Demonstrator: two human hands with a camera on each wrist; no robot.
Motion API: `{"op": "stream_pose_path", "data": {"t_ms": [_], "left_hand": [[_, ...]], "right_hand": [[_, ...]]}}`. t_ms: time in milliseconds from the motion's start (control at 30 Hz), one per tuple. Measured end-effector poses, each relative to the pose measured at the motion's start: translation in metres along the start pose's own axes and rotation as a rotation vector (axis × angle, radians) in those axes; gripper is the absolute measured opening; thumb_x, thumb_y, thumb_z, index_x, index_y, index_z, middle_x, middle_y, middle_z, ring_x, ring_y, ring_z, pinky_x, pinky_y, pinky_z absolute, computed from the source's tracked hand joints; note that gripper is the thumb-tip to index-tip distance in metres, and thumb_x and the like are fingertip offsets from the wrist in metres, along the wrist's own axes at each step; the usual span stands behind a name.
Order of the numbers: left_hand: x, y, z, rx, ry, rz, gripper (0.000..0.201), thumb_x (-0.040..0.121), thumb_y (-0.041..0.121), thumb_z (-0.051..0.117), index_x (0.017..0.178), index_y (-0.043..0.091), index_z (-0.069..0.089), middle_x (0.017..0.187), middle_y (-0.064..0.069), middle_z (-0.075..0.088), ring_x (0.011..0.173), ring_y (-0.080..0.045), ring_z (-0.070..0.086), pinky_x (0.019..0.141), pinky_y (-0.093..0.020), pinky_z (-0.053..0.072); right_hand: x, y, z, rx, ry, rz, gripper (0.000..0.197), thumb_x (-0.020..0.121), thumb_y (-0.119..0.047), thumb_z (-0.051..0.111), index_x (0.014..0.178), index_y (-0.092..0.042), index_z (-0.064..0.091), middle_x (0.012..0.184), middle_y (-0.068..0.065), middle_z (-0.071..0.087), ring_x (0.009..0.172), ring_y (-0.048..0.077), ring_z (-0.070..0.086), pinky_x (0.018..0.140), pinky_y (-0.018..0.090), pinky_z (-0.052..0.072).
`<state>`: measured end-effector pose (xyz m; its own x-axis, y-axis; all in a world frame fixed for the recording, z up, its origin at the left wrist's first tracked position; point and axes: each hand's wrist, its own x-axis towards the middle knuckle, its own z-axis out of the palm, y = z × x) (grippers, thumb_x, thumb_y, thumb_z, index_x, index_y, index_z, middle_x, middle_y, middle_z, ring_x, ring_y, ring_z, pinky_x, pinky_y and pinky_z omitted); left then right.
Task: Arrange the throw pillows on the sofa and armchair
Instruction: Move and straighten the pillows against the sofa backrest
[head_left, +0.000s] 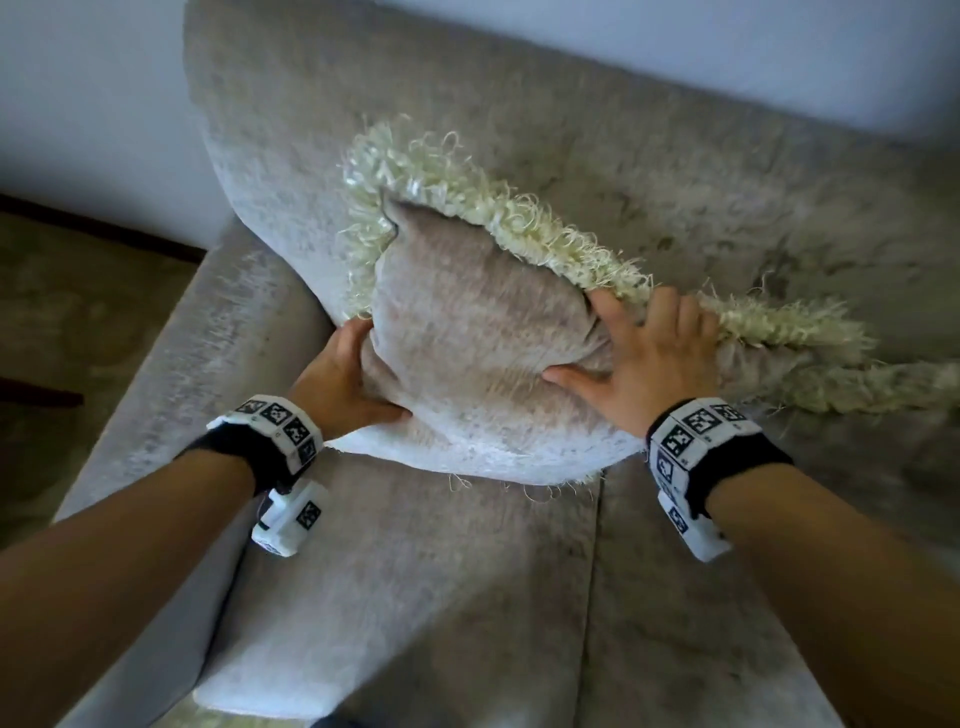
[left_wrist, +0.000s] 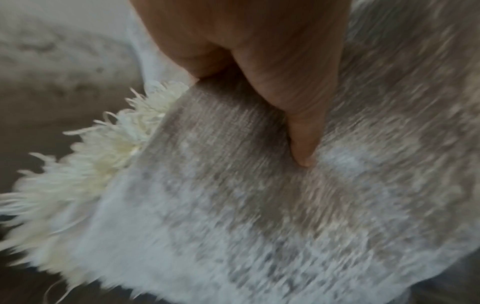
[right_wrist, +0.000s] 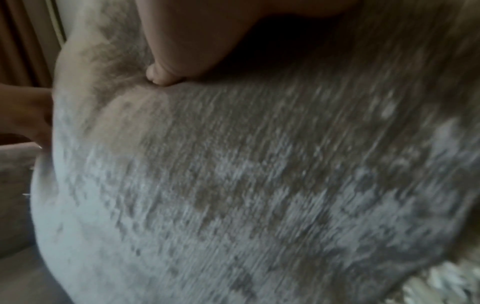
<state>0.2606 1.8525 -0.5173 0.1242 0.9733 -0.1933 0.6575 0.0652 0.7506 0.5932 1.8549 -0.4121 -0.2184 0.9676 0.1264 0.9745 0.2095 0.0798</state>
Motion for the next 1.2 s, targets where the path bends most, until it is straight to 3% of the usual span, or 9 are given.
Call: {"op": "stream_pose_path", "data": {"t_ms": [200,333,533,733,800,900,1000,1067,1200], "left_hand": [[-0.014,0.104,-0.078,0.205,-0.029,0.214,0.107,0.051,0.032,0.096,0.122,0.059,0.021,0.139,-0.003,0.042,0.123,-0.017,0.042,0.099,-0.029,0.034],[0.001,0.124,-0.105,0.411,-0.060,0.174,0.115,0.046,0.037,0.097,0.133,0.052,0.023,0.135,-0.009,0.043,0.118,-0.031,0.050,0.099,-0.044,0.043],[0.034,0.094,-0.061,0.613,0.068,0.217,0.124,0.039,0.036,0.099,0.143,0.022,0.032,0.114,-0.026,0.042,0.088,-0.045,0.053,0.081,-0.058,0.049],[0.059,0.075,-0.039,0.648,0.178,0.255,0.122,0.043,0.044,0.095,0.144,0.027,0.030,0.122,-0.030,0.039,0.110,-0.044,0.038,0.090,-0.059,0.035],[0.057,0.074,-0.039,0.668,0.216,0.257,0.121,0.043,0.046,0.095,0.145,0.029,0.031,0.128,-0.033,0.036,0.115,-0.048,0.037,0.093,-0.062,0.033],[0.050,0.069,-0.047,0.713,0.269,0.266,0.115,0.049,0.072,0.076,0.147,0.033,0.032,0.133,-0.033,0.037,0.118,-0.049,0.038,0.094,-0.058,0.032],[0.042,0.057,-0.057,0.663,0.277,0.340,0.108,0.054,0.075,0.067,0.149,0.036,0.034,0.135,-0.019,0.039,0.117,-0.042,0.040,0.095,-0.050,0.034],[0.037,0.047,-0.059,0.538,0.267,0.387,0.105,0.057,0.064,0.079,0.149,0.033,0.036,0.138,0.007,0.027,0.122,-0.017,0.035,0.099,-0.045,0.040],[0.034,0.025,-0.051,0.465,0.315,0.385,0.097,0.064,0.053,0.084,0.147,0.026,0.040,0.142,0.007,0.020,0.132,-0.003,0.020,0.104,-0.045,0.038]], "right_hand": [[-0.018,0.028,-0.032,0.145,0.130,0.166,0.098,0.066,-0.092,0.046,0.135,-0.022,0.034,0.102,0.019,0.045,0.090,0.033,0.044,0.078,0.044,0.038],[-0.028,0.017,-0.014,0.233,0.081,0.270,0.103,0.066,-0.093,0.042,0.140,-0.023,0.029,0.112,0.018,0.042,0.099,0.033,0.041,0.086,0.044,0.036],[-0.034,0.008,0.037,0.246,0.034,0.322,0.103,0.065,-0.094,0.043,0.139,-0.024,0.025,0.105,0.014,0.043,0.090,0.028,0.041,0.081,0.042,0.032],[-0.028,0.019,0.051,0.201,-0.070,0.318,0.104,0.067,-0.095,0.035,0.144,-0.030,0.012,0.133,0.018,0.035,0.116,0.033,0.036,0.099,0.048,0.030],[-0.029,0.018,0.049,0.211,-0.038,0.309,0.104,0.067,-0.095,0.038,0.144,-0.029,0.017,0.139,0.022,0.034,0.122,0.038,0.035,0.102,0.052,0.030],[-0.030,0.016,0.044,0.182,0.069,0.264,0.102,0.066,-0.093,0.043,0.140,-0.025,0.030,0.138,0.024,0.038,0.120,0.036,0.036,0.099,0.052,0.030],[-0.027,0.017,0.042,0.175,0.157,0.211,0.101,0.066,-0.092,0.046,0.139,-0.024,0.037,0.138,0.025,0.036,0.125,0.035,0.032,0.105,0.054,0.024],[-0.024,0.018,0.042,0.203,0.160,0.210,0.101,0.066,-0.091,0.048,0.141,-0.024,0.035,0.142,0.028,0.034,0.130,0.038,0.030,0.110,0.056,0.022],[-0.022,0.018,0.059,0.316,-0.021,0.258,0.105,0.069,-0.089,0.047,0.146,-0.025,0.018,0.148,0.030,0.028,0.136,0.045,0.030,0.115,0.060,0.023]]}}
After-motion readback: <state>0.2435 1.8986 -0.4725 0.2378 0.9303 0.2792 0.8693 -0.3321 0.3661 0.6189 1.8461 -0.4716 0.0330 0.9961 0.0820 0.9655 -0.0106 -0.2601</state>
